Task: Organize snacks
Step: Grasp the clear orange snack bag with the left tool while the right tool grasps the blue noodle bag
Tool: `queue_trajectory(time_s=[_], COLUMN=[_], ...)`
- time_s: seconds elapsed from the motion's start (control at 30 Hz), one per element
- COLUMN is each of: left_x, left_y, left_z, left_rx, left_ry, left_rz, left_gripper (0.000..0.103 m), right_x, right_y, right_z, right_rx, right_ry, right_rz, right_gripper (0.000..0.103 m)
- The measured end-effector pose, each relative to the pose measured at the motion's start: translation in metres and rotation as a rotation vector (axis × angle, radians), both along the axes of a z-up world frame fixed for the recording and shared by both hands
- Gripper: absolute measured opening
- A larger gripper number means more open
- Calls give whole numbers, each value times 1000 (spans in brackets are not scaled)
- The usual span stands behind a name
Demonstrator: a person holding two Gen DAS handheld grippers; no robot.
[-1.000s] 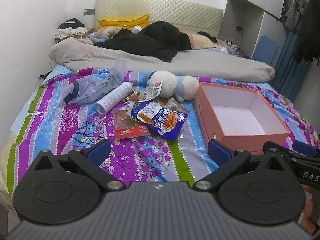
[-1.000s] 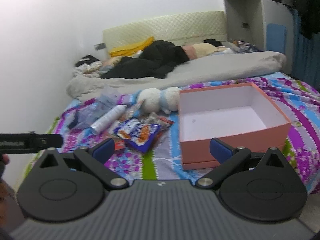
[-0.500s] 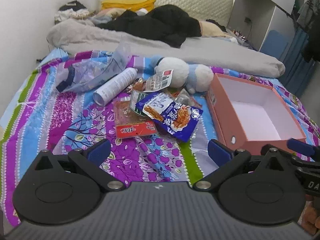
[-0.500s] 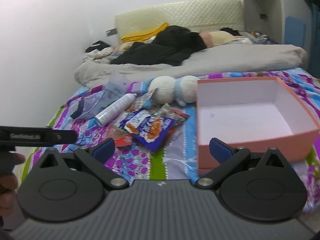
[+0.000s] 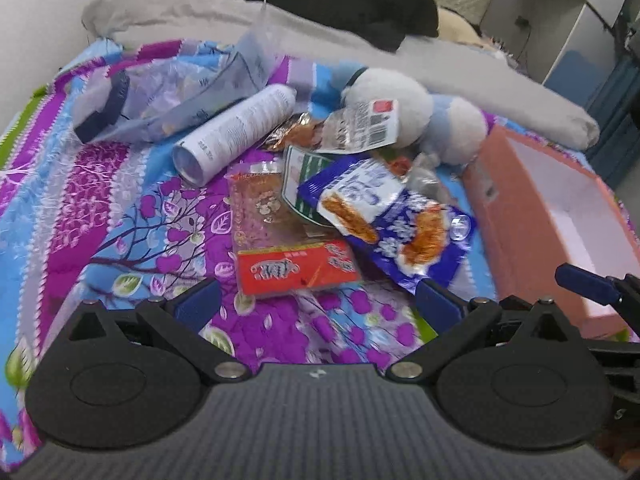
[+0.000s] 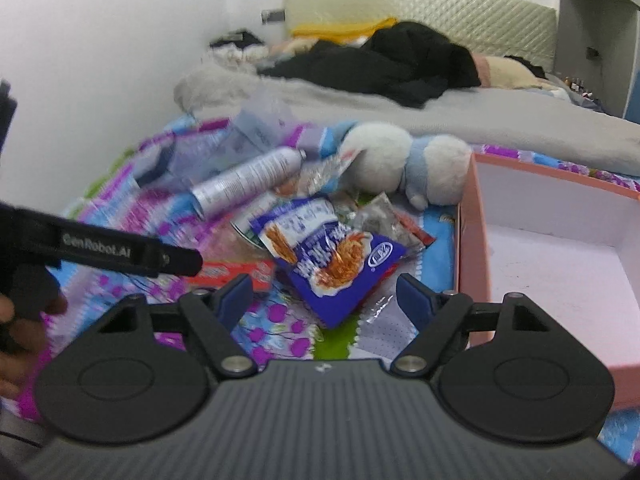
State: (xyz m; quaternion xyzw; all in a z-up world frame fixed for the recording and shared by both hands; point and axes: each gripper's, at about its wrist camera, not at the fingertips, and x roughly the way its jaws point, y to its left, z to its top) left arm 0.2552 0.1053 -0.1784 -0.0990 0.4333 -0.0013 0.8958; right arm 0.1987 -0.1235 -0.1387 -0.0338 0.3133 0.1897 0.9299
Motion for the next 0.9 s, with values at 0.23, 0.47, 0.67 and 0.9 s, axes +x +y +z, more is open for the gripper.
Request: queue_trajectory(time_s=[0.23, 0.47, 0.67, 0.9], left_x=[51, 73, 75, 74], left_y=[14, 25, 23, 14], left_z=[-52, -89, -98, -88], left_rx=[65, 61, 61, 51], left_ry=[73, 148, 141, 119], left_rz=[-12, -31, -50, -50], left_gripper=[103, 103, 89, 59], right_x=[53, 86, 91, 92], right_y=[23, 21, 22, 24], right_z=[-47, -85, -98, -98], right_rx=[-148, -124, -56, -33], right_ry=[41, 171, 198, 202], right_rz=[24, -24, -15, -16], right_gripper=[81, 80, 79, 44])
